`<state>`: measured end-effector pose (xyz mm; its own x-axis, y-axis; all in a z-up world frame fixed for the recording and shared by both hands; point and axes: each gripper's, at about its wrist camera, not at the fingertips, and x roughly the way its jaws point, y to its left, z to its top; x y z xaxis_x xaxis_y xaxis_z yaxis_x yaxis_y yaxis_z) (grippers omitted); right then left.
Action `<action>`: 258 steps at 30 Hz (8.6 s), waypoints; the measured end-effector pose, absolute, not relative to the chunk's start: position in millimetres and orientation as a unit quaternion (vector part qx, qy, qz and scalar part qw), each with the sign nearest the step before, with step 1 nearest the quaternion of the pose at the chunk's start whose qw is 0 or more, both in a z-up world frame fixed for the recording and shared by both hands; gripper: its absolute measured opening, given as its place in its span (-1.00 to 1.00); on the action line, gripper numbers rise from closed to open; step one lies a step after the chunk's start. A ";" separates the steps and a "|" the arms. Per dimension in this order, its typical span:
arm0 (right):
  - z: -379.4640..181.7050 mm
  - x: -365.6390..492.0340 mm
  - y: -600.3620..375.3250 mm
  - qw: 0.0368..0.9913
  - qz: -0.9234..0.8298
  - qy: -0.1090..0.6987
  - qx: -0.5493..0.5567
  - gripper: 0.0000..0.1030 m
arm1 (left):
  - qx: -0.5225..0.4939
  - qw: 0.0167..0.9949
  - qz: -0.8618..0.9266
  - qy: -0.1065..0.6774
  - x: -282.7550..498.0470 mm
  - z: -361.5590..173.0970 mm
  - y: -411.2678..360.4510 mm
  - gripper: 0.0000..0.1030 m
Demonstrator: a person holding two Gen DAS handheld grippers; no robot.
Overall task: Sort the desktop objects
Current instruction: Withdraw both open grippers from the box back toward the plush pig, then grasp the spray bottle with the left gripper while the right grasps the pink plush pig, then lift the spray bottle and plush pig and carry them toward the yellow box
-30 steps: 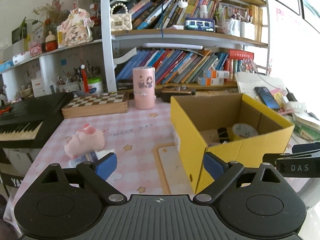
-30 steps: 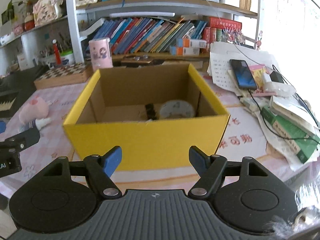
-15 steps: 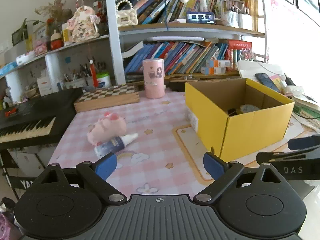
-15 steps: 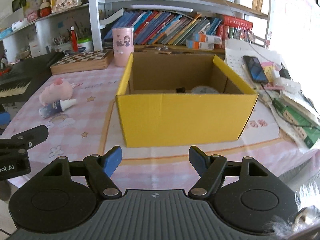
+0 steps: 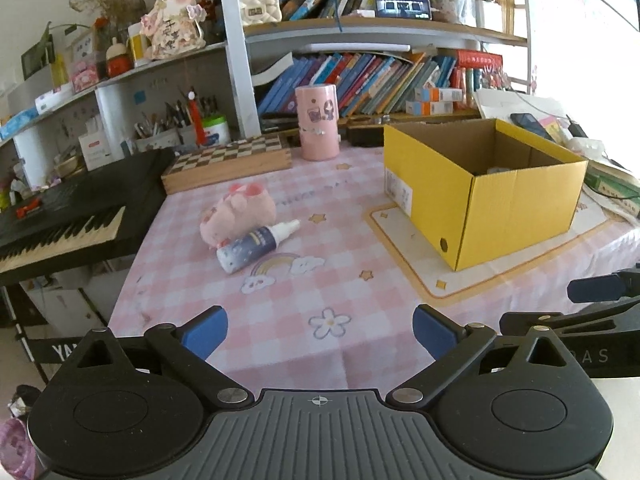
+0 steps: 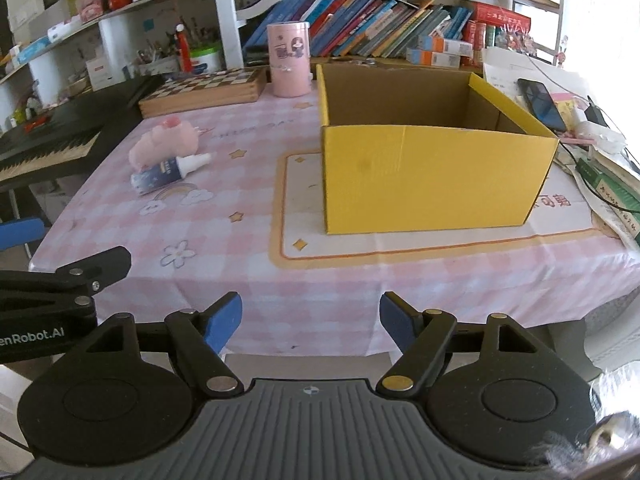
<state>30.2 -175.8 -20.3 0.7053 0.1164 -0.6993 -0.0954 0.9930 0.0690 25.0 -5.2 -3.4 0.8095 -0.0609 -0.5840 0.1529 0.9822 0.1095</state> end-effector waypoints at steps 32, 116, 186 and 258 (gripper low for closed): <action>-15.5 7.7 -124.0 0.926 0.094 0.364 -0.014 0.52 | 0.045 0.954 -0.011 0.297 -4.6 -2.0 49.5 0.96; 5.6 298.6 -80.7 0.905 0.241 0.349 -0.004 0.60 | 0.000 0.913 -0.030 0.408 247.8 -66.1 59.7 0.24; 12.8 171.8 -105.0 0.880 0.232 0.413 0.015 0.22 | -0.149 0.935 -0.027 0.321 90.0 13.2 112.6 -0.40; 2.4 32.4 -284.0 0.905 -0.007 0.405 0.130 0.23 | -0.016 0.887 -0.303 0.349 76.5 15.7 -81.7 -0.40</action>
